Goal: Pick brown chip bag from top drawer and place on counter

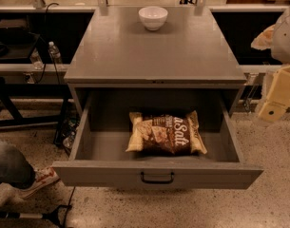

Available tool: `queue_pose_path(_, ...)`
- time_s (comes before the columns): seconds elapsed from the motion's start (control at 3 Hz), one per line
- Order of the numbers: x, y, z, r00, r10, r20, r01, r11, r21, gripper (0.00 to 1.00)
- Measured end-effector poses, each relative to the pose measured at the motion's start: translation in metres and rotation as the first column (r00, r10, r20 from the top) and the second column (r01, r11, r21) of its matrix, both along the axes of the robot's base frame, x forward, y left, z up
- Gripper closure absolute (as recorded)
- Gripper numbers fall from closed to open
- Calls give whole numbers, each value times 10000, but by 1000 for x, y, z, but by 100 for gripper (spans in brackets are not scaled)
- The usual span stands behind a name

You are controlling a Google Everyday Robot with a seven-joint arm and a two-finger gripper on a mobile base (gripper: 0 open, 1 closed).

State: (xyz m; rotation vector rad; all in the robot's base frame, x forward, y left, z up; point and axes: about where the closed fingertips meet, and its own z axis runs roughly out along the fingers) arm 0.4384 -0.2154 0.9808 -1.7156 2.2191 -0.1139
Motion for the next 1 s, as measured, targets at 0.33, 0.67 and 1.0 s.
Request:
queue_pose_path(0.33, 0, 0, 0, 10000, 0, 2, 0, 10000, 0, 0)
queue_pose_path(0.67, 5, 3, -35, 9991, -47, -424, 70, 9985, 552, 0)
queue_pose_path(1.0, 18, 10, -100, 9936, -195, -1109, 377, 9857, 1644, 0)
